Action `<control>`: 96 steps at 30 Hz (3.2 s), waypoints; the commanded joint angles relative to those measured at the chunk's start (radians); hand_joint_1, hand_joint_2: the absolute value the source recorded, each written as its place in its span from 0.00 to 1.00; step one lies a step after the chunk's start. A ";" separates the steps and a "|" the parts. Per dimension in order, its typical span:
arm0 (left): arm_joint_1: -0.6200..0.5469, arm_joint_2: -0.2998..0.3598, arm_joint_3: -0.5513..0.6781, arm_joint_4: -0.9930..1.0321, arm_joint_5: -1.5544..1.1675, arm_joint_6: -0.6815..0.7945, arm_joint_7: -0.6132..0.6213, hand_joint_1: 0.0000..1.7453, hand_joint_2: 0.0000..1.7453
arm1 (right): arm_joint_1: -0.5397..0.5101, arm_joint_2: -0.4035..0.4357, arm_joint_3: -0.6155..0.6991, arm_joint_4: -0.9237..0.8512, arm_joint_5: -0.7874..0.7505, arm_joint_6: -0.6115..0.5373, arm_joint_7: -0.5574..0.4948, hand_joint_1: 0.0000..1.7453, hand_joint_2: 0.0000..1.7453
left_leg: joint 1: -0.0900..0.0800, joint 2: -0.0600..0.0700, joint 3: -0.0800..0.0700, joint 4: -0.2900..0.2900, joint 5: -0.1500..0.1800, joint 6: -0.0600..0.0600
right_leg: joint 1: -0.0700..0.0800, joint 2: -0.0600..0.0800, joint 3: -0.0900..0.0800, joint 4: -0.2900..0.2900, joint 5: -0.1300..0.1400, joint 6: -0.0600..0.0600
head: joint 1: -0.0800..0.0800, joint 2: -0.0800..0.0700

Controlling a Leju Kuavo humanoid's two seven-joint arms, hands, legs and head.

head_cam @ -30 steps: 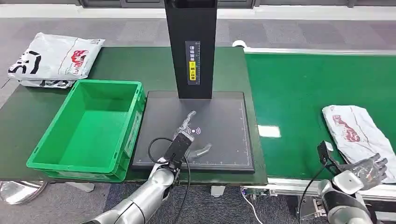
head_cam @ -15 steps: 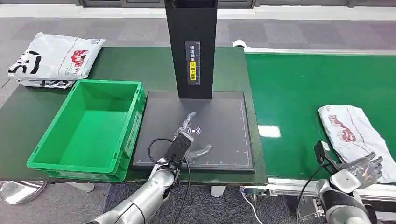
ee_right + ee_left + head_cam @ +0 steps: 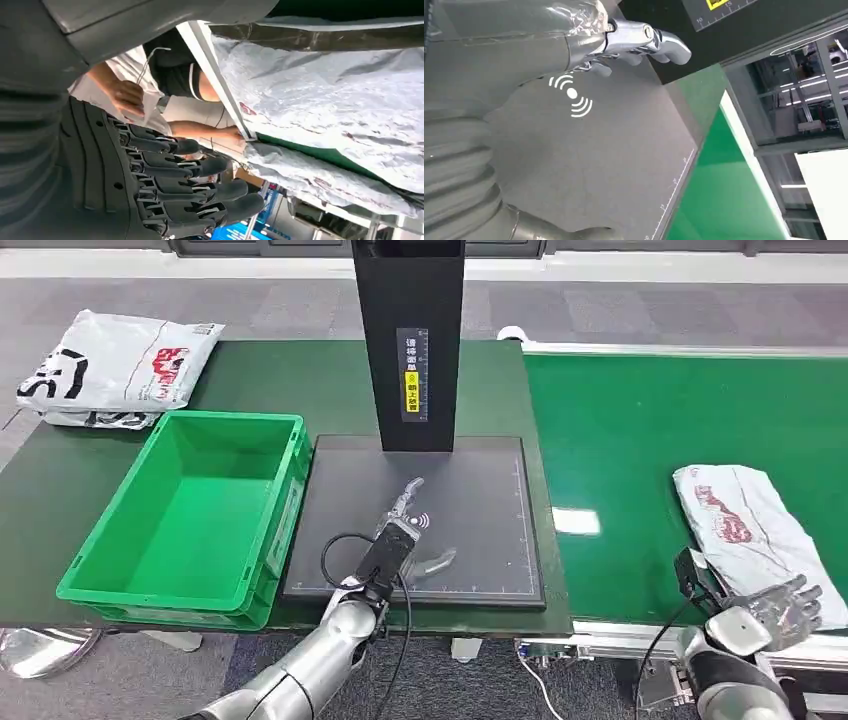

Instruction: Moved the parcel from conveyor to table for the left to box.

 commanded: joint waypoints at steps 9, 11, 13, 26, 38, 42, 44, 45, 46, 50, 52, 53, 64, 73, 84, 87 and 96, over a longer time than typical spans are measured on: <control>-0.018 0.009 0.010 0.042 -0.004 0.004 -0.005 0.00 1.00 | 0.020 0.001 0.008 0.027 -0.011 0.017 -0.015 0.00 1.00 | 0.001 0.002 0.002 -0.001 -0.001 -0.001 | 0.001 0.002 0.002 -0.001 0.000 -0.001 | 0.000 0.000; -0.012 0.011 0.008 0.042 -0.004 0.002 -0.007 0.00 1.00 | 0.025 0.007 -0.022 0.034 -0.039 0.044 -0.037 0.00 1.00 | 0.001 0.002 0.002 -0.001 -0.001 -0.001 | 0.001 0.002 0.002 -0.001 0.000 -0.001 | 0.000 0.000; -0.013 0.011 0.005 0.046 -0.004 -0.003 -0.010 0.00 1.00 | 0.025 0.015 -0.054 0.042 -0.068 0.112 -0.075 0.00 1.00 | 0.001 0.002 0.004 -0.001 -0.001 -0.001 | 0.001 0.002 0.003 -0.002 0.000 -0.001 | 0.000 0.000; -0.013 0.025 -0.002 0.063 -0.005 -0.018 -0.016 0.00 1.00 | 0.041 0.034 -0.151 0.042 -0.161 0.316 -0.176 1.00 1.00 | 0.002 0.003 0.005 0.000 -0.002 0.001 | 0.002 0.003 0.006 -0.002 -0.001 0.001 | 0.000 0.000; -0.011 0.023 -0.002 0.049 -0.005 -0.010 -0.005 0.00 1.00 | 0.015 0.055 -0.177 0.031 -0.161 0.259 -0.198 1.00 1.00 | 0.002 0.005 0.009 0.002 -0.003 0.002 | 0.003 0.005 0.011 -0.003 -0.001 0.002 | 0.000 0.000; -0.011 0.023 -0.002 0.049 -0.005 -0.010 -0.005 0.00 1.00 | 0.015 0.055 -0.177 0.031 -0.161 0.259 -0.198 1.00 1.00 | 0.002 0.004 0.009 0.003 -0.003 0.002 | 0.002 0.003 0.011 -0.002 -0.001 0.003 | 0.000 0.000; -0.023 0.017 -0.007 0.060 -0.009 -0.022 0.004 0.00 1.00 | 0.015 0.062 -0.193 0.017 -0.168 0.203 -0.209 1.00 1.00 | 0.002 0.004 0.009 0.002 -0.003 0.002 | 0.003 0.003 0.011 -0.003 -0.001 0.002 | 0.000 0.000; -0.035 0.009 -0.010 0.067 -0.018 -0.024 0.011 0.00 1.00 | 0.017 0.076 -0.208 -0.027 -0.184 0.111 -0.260 1.00 1.00 | 0.002 0.003 0.008 0.003 -0.003 0.002 | 0.002 0.002 0.010 -0.002 -0.002 0.003 | 0.000 0.000; -0.041 0.002 -0.007 0.072 -0.025 -0.018 0.020 0.00 1.00 | 0.010 0.093 -0.223 -0.057 -0.197 0.069 -0.300 1.00 1.00 | 0.003 0.003 0.009 0.002 -0.003 0.002 | 0.003 0.003 0.011 -0.003 -0.001 0.002 | 0.000 0.000; -0.046 -0.006 0.017 0.080 -0.052 0.000 0.019 0.00 1.00 | 0.086 0.246 -0.200 -0.553 -0.275 -0.028 -0.492 1.00 1.00 | 0.001 0.006 0.006 0.003 -0.003 0.002 | 0.002 0.006 0.008 -0.001 -0.001 0.003 | 0.000 0.000; -0.045 -0.003 0.028 0.070 -0.064 -0.004 0.022 0.00 1.00 | 0.138 0.275 -0.133 -0.768 -0.302 0.045 -0.465 1.00 1.00 | 0.001 0.010 0.005 0.003 -0.004 0.002 | 0.001 0.009 0.005 0.001 -0.001 0.002 | 0.000 0.000; -0.045 -0.003 0.028 0.070 -0.064 -0.004 0.022 0.00 1.00 | 0.138 0.275 -0.133 -0.768 -0.302 0.045 -0.465 1.00 1.00 | 0.002 0.013 0.006 0.003 -0.005 0.001 | 0.002 0.013 0.004 0.000 0.000 0.001 | 0.000 0.000; -0.029 0.030 0.089 0.023 -0.072 0.039 0.003 0.00 1.00 | 0.099 0.219 0.278 -0.846 -0.605 -0.085 -0.686 1.00 1.00 | 0.001 0.008 0.005 0.003 -0.003 0.002 | 0.001 0.009 0.005 0.000 -0.001 0.002 | 0.000 0.000; -0.072 0.072 0.131 0.008 -0.061 0.043 -0.007 0.00 1.00 | 0.094 0.347 0.717 -0.665 -0.566 0.272 -0.529 1.00 1.00 | 0.004 0.016 0.008 0.001 -0.004 0.000 | 0.004 0.017 0.006 -0.001 0.000 0.001 | 0.000 0.000; -0.086 0.061 0.118 0.020 -0.067 0.038 0.012 0.00 1.00 | 0.171 0.301 0.799 -0.677 -0.591 0.383 -0.500 1.00 1.00 | 0.005 0.003 0.007 0.001 -0.002 -0.002 | 0.005 0.004 0.007 -0.001 -0.003 -0.002 | 0.000 0.000; -0.086 0.061 0.118 0.020 -0.067 0.038 0.012 0.00 1.00 | 0.171 0.301 0.799 -0.677 -0.591 0.383 -0.500 1.00 1.00 | 0.005 0.002 0.006 0.000 -0.002 -0.003 | 0.004 0.004 0.006 -0.001 -0.003 -0.002 | 0.000 0.000; -0.118 0.021 0.090 0.060 -0.071 0.007 0.040 0.00 1.00 | 0.198 0.295 0.851 -0.678 -0.563 0.545 -0.422 1.00 1.00 | 0.006 0.002 0.007 0.000 -0.002 -0.003 | 0.006 0.003 0.008 -0.002 -0.004 -0.002 | 0.000 0.000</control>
